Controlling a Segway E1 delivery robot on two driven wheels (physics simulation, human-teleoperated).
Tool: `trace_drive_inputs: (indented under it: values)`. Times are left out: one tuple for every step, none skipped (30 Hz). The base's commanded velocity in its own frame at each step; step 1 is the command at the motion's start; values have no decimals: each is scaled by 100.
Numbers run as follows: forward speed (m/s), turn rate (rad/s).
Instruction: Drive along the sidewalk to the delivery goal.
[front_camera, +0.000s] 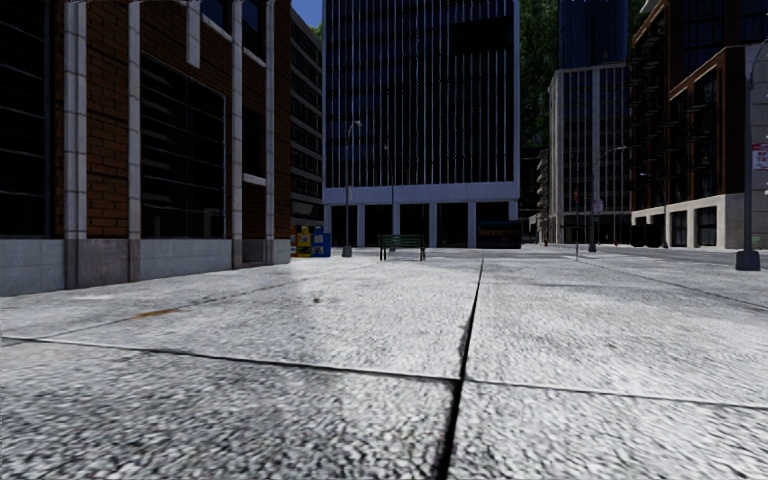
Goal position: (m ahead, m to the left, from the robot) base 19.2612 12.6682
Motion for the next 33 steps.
trace_drive_inputs:
  values:
    - [200,0]
    - [200,0]
    - [200,0]
    - [200,0]
    - [200,0]
    - [200,0]
    - [200,0]
    - [200,0]
    - [200,0]
    - [200,0]
    - [200,0]
    - [200,0]
    - [200,0]
    - [200,0]
    - [200,0]
    - [200,0]
    - [200,0]
    - [200,0]
    - [200,0]
    - [200,0]
    - [200,0]
    - [200,0]
    - [200,0]
    - [200,0]
    - [200,0]
    - [200,0]
    - [200,0]
    - [200,0]
    - [200,0]
    - [200,0]
    - [200,0]
    - [200,0]
    - [200,0]
